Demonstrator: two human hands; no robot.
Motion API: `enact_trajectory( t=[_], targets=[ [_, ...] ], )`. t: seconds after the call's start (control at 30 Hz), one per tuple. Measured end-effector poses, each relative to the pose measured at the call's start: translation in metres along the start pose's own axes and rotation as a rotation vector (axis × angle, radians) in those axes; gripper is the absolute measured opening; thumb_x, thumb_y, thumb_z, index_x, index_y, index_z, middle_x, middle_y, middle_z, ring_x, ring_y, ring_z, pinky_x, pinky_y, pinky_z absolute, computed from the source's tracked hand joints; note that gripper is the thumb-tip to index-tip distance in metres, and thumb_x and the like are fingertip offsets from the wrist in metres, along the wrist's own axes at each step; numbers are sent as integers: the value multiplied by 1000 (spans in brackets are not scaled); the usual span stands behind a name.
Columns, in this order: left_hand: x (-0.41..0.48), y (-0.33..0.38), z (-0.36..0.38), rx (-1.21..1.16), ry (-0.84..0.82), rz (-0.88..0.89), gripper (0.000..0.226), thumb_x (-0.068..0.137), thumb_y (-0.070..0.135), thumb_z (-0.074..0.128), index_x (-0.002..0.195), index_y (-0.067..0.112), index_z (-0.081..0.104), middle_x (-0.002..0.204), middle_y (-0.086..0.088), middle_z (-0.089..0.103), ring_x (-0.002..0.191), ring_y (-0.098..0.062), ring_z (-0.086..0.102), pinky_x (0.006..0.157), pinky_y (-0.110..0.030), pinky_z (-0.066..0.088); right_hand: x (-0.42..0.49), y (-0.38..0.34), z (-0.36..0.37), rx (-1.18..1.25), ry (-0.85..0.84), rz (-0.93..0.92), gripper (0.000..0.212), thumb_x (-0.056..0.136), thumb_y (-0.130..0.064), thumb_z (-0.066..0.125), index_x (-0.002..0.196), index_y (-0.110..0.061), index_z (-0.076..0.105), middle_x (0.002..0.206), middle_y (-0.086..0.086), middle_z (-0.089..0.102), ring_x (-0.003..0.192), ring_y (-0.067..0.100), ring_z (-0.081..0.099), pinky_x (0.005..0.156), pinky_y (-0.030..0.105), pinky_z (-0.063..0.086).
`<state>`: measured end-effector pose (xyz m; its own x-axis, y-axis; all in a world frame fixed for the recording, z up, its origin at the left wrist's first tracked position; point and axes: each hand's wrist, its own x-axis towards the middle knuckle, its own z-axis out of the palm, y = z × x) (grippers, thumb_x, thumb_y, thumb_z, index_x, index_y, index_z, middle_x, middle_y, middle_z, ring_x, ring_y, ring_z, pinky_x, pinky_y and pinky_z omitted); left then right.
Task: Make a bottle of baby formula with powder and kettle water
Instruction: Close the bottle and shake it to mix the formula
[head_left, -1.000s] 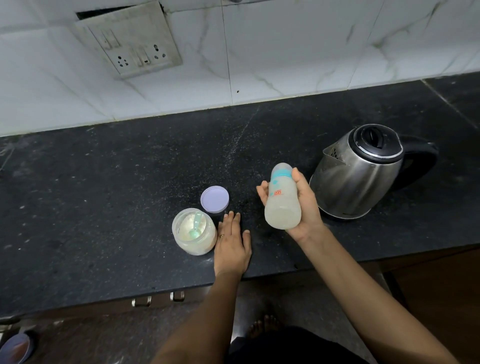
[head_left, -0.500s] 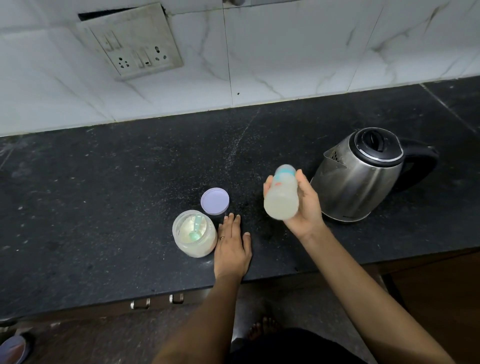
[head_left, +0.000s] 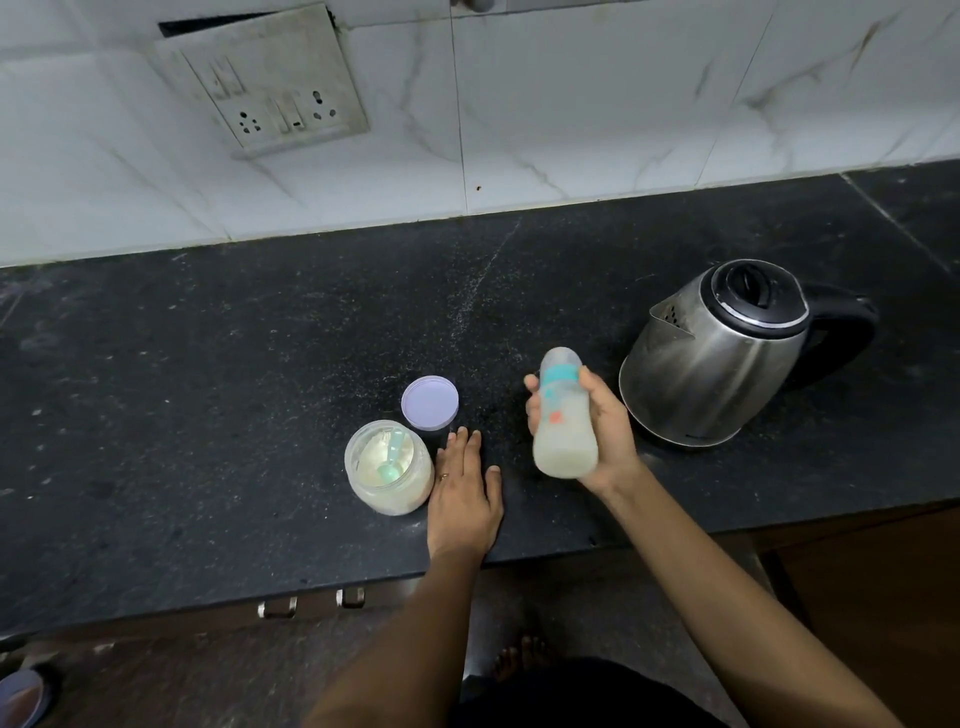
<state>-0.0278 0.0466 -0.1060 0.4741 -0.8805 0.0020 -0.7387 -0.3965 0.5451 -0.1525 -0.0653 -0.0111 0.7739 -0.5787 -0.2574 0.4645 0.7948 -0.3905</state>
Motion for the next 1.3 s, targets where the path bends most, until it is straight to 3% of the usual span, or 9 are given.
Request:
enact_trajectory(
  t=[0.13, 0.3, 0.43, 0.53, 0.7, 0.83, 0.97, 1.1, 1.3],
  targets=[
    [0, 0, -1, -1, -1, 7, 64, 91, 44, 18, 144, 14, 35, 155, -5, 29, 144, -21, 22, 115, -25, 5, -2, 7, -4, 14, -24, 39, 68, 77, -26, 72, 138, -17, 44, 96, 15, 60, 67, 22, 60, 58, 31, 54],
    [0, 1, -1, -1, 8, 1, 65, 90, 45, 18, 144, 14, 36, 155, -5, 29, 143, -23, 23, 115, -27, 7, -1, 12, 11, 230, -29, -48, 59, 65, -23, 81, 116, -6, 56, 94, 11, 62, 69, 21, 64, 63, 32, 57],
    [-1, 2, -3, -6, 15, 7, 61, 91, 41, 21, 144, 13, 37, 154, -7, 31, 143, -23, 24, 116, -29, 9, -6, 9, 27, -16, -141, -46, 56, 77, -30, 71, 129, -15, 56, 99, 12, 61, 68, 20, 60, 60, 30, 53],
    [-1, 2, -3, -2, 8, 6, 60, 93, 41, 21, 144, 13, 35, 155, -6, 29, 144, -21, 22, 116, -28, 8, -4, 8, 32, 152, -59, -94, 73, 61, -26, 84, 125, -10, 52, 99, 10, 64, 71, 21, 64, 64, 31, 56],
    [-1, 2, -4, -13, -5, 4, 56, 95, 37, 27, 145, 13, 34, 155, -6, 28, 145, -21, 20, 118, -32, 10, -10, 12, 29, -100, -166, -90, 51, 75, -32, 68, 120, -12, 58, 100, 9, 61, 70, 19, 61, 61, 30, 53],
    [-1, 3, -4, -12, -13, -1, 51, 98, 32, 35, 145, 14, 33, 156, -6, 26, 145, -21, 19, 117, -31, 9, -6, 10, 30, 129, -60, -87, 73, 58, -27, 87, 121, -8, 55, 99, 9, 63, 73, 20, 64, 65, 32, 57],
    [-1, 4, -6, -29, -2, 6, 49, 99, 27, 39, 145, 12, 33, 156, -7, 26, 145, -21, 18, 117, -30, 7, -7, 12, 28, -103, -123, -49, 62, 75, -30, 71, 132, -14, 50, 96, 14, 61, 66, 21, 62, 58, 31, 55],
    [-1, 6, -8, -45, -5, -1, 50, 99, 26, 40, 146, 12, 32, 156, -7, 24, 145, -22, 17, 117, -31, 9, 0, 13, 29, 83, 72, -103, 49, 71, -29, 75, 111, -6, 57, 93, 14, 63, 70, 22, 65, 65, 33, 58],
    [-1, 5, -8, -44, -5, 2, 50, 99, 27, 39, 146, 13, 31, 157, -6, 24, 145, -21, 17, 117, -29, 6, 4, 16, 28, 159, 54, -64, 73, 57, -24, 85, 121, -11, 53, 93, 13, 61, 66, 22, 65, 58, 31, 57]
  ],
)
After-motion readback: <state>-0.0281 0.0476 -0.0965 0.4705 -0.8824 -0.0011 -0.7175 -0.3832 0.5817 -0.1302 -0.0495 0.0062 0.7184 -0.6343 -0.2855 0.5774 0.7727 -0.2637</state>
